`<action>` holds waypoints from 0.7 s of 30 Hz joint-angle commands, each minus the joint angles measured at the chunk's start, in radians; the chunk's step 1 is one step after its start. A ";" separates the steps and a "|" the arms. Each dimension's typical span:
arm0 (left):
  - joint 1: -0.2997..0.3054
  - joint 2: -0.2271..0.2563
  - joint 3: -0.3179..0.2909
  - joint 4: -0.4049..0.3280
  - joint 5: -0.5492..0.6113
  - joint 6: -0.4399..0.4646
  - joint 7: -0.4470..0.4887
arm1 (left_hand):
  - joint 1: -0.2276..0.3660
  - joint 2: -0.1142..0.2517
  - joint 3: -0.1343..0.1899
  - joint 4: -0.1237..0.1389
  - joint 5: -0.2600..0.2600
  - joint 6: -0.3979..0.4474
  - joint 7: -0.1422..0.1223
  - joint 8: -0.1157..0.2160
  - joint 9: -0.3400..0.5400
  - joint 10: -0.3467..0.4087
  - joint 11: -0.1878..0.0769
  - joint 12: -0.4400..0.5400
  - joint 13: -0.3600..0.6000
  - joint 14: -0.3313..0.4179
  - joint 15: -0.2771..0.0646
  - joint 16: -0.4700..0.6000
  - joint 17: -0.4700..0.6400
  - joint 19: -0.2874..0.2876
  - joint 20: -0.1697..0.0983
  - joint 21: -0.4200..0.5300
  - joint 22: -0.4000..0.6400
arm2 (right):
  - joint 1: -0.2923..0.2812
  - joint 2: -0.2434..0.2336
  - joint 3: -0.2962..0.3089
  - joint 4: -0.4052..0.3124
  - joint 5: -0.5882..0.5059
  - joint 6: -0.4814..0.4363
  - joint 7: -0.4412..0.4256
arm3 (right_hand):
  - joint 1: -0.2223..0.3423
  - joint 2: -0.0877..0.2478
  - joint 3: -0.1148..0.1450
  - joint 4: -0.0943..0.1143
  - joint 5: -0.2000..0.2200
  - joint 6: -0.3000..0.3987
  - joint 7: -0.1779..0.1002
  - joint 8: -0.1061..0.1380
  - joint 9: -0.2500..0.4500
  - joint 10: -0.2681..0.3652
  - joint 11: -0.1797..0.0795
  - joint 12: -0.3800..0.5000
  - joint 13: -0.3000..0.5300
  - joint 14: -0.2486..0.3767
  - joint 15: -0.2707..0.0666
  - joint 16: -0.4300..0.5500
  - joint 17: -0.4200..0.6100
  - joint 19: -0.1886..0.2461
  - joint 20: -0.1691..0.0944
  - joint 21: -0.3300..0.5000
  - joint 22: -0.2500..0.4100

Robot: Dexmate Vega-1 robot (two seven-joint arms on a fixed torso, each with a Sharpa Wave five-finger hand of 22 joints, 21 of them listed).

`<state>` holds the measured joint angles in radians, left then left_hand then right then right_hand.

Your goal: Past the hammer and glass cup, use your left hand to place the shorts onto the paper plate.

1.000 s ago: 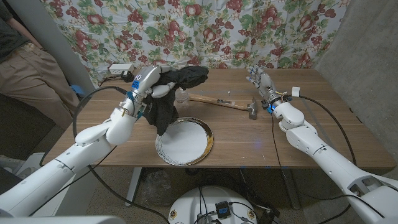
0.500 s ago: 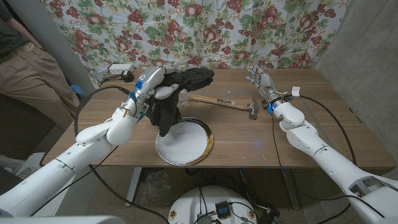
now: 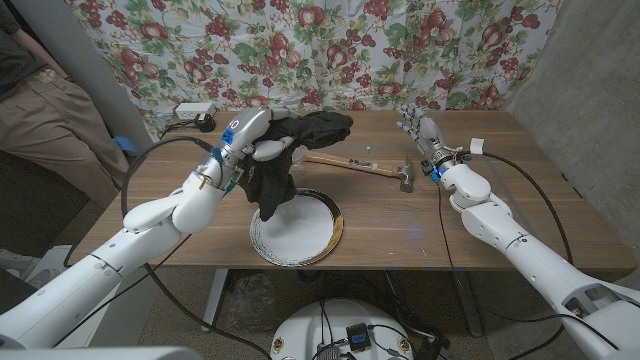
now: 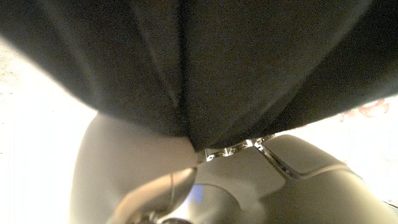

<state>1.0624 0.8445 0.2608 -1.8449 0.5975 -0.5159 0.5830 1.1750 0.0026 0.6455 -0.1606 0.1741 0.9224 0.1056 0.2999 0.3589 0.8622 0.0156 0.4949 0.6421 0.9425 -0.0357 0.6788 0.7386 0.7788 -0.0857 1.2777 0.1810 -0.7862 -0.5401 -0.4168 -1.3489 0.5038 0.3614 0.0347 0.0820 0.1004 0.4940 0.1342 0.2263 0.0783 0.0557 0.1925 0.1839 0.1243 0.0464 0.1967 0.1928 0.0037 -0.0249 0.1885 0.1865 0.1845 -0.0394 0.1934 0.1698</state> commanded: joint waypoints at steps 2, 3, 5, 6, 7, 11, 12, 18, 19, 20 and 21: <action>0.011 -0.003 -0.010 -0.021 0.015 -0.030 -0.026 | 0.128 0.131 0.007 0.001 0.005 0.027 0.002 0.009 0.013 0.014 -0.006 -0.008 0.005 0.108 -0.176 -0.008 0.001 -0.003 -0.125 0.008 0.002 | -0.005 -0.005 0.002 -0.011 -0.007 0.002 -0.006 | 0.004 0.040 0.007 -0.004 -0.001 0.004 0.000 0.002 0.003 0.008 0.001 0.002 0.002 0.006 -0.002 0.003 0.001 -0.002 -0.037 0.002 0.003; 0.013 -0.002 -0.010 -0.023 0.016 -0.033 -0.029 | 0.128 0.131 0.007 0.001 0.005 0.028 0.002 0.009 0.013 0.015 -0.002 -0.008 0.005 0.108 -0.176 -0.009 0.002 -0.003 -0.125 0.008 0.002 | -0.005 -0.005 0.003 -0.012 -0.005 0.000 -0.005 | 0.004 0.040 0.007 -0.004 -0.001 0.004 0.000 0.002 0.003 0.008 0.001 0.002 0.002 0.006 -0.002 0.003 0.001 -0.002 -0.037 0.002 0.003; 0.016 -0.001 -0.013 -0.026 0.016 -0.034 -0.036 | 0.128 0.131 0.007 0.001 0.005 0.027 0.002 0.008 0.014 0.016 -0.004 -0.009 0.006 0.107 -0.175 -0.009 0.003 -0.003 -0.125 0.009 0.002 | -0.005 -0.006 0.002 -0.012 -0.008 0.002 -0.005 | 0.004 0.040 0.007 -0.004 -0.001 0.004 0.001 0.002 0.003 0.008 0.001 0.002 0.002 0.006 -0.002 0.003 0.001 -0.002 -0.037 0.002 0.003; 0.017 -0.002 -0.014 -0.025 0.014 -0.037 -0.036 | 0.128 0.131 0.007 0.001 0.005 0.028 0.002 0.008 0.013 0.017 -0.005 -0.009 0.006 0.107 -0.176 -0.009 0.004 -0.003 -0.125 0.009 0.002 | -0.005 -0.006 0.002 -0.012 -0.008 0.002 -0.005 | 0.004 0.040 0.007 -0.004 -0.001 0.004 0.001 0.002 0.003 0.008 0.002 0.003 0.002 0.005 -0.001 0.003 0.001 -0.002 -0.037 0.002 0.003; 0.018 -0.004 -0.015 -0.025 0.015 -0.039 -0.035 | 0.128 0.131 0.007 0.001 0.005 0.028 0.002 0.007 0.013 0.018 -0.004 -0.009 0.006 0.107 -0.176 -0.009 0.004 -0.003 -0.124 0.009 0.002 | -0.005 -0.006 0.002 -0.012 -0.009 0.002 -0.006 | 0.004 0.040 0.007 -0.003 -0.001 0.004 0.000 0.002 0.003 0.009 0.002 0.003 0.002 0.006 -0.003 0.003 0.001 -0.002 -0.037 0.002 0.003; 0.021 -0.002 -0.016 -0.024 0.009 -0.038 -0.055 | 0.127 0.131 0.007 0.001 0.005 0.028 0.001 0.007 0.015 0.015 -0.005 -0.013 0.010 0.111 -0.176 -0.013 0.001 -0.005 -0.125 0.010 0.001 | -0.005 -0.006 0.001 -0.014 -0.007 -0.002 -0.005 | 0.004 0.040 0.007 -0.003 -0.001 0.004 0.000 0.002 0.003 0.008 0.002 0.002 0.002 0.005 -0.002 0.003 0.001 -0.002 -0.037 0.002 0.003; 0.022 0.000 -0.018 -0.025 0.009 -0.036 -0.060 | 0.127 0.131 0.007 0.001 0.005 0.028 0.002 0.007 0.016 0.017 -0.006 -0.014 0.009 0.112 -0.176 -0.013 0.000 -0.005 -0.125 0.010 0.001 | -0.005 -0.005 0.001 -0.013 -0.007 -0.002 -0.005 | 0.004 0.040 0.007 -0.004 -0.001 0.004 0.000 0.002 0.003 0.009 0.005 0.003 0.002 0.005 -0.003 0.003 0.001 -0.003 -0.037 0.002 0.003; 0.029 0.000 -0.024 -0.023 0.006 -0.035 -0.070 | 0.127 0.130 0.007 0.001 0.006 0.030 0.001 0.006 0.017 0.020 -0.007 -0.019 0.009 0.116 -0.176 -0.016 0.000 -0.005 -0.123 0.012 0.001 | -0.003 -0.003 -0.001 -0.011 -0.009 -0.003 -0.006 | 0.003 0.040 0.007 -0.003 -0.001 0.004 0.001 0.001 0.003 0.009 0.002 0.002 0.002 0.005 -0.003 0.003 0.001 -0.003 -0.037 0.002 0.003; 0.029 -0.001 -0.025 -0.022 0.006 -0.035 -0.071 | 0.126 0.130 0.007 0.001 0.006 0.031 0.001 0.006 0.017 0.020 -0.007 -0.019 0.010 0.115 -0.175 -0.018 -0.001 -0.005 -0.124 0.013 0.001 | -0.003 -0.003 -0.002 -0.010 -0.009 -0.003 -0.006 | 0.003 0.040 0.007 -0.003 -0.001 0.004 0.000 0.002 0.003 0.009 0.002 0.003 0.002 0.006 -0.003 0.003 0.001 -0.002 -0.037 0.002 0.003; 0.031 -0.001 -0.025 -0.020 0.011 -0.033 -0.070 | 0.127 0.130 0.007 0.001 0.006 0.031 0.001 0.006 0.017 0.020 -0.006 -0.019 0.011 0.114 -0.175 -0.018 0.000 -0.005 -0.124 0.013 0.001 | -0.003 -0.002 -0.002 -0.011 -0.009 -0.004 -0.007 | 0.004 0.040 0.007 -0.003 -0.001 0.004 0.001 0.001 0.003 0.009 0.000 0.003 0.002 0.006 -0.002 0.003 0.001 -0.002 -0.037 0.002 0.003; 0.032 0.001 -0.025 -0.021 0.015 -0.032 -0.072 | 0.127 0.130 0.007 0.001 0.006 0.032 0.002 0.006 0.017 0.021 -0.007 -0.020 0.011 0.115 -0.176 -0.018 0.001 -0.005 -0.124 0.013 0.001 | -0.002 -0.002 -0.003 -0.009 -0.010 -0.002 -0.006 | 0.004 0.040 0.007 -0.004 -0.001 0.004 0.001 0.002 0.003 0.009 0.001 0.002 0.002 0.006 -0.002 0.003 0.001 -0.003 -0.037 0.002 0.003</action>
<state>1.0832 0.8425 0.2434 -1.8662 0.6082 -0.5488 0.5325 1.1750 0.0026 0.6455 -0.1605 0.1712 0.9260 0.1021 0.3034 0.3589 0.8709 0.0104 0.4757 0.6470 0.9480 -0.0305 0.6617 0.7346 0.7784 -0.0848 1.2846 0.1810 -0.7903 -0.5448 -0.4156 -1.3596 0.4967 0.3629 0.0301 0.0820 0.1004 0.4940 0.1342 0.2263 0.0783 0.0556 0.1925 0.1839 0.1244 0.0464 0.1967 0.1928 0.0037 -0.0249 0.1885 0.1865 0.1845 -0.0394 0.1934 0.1698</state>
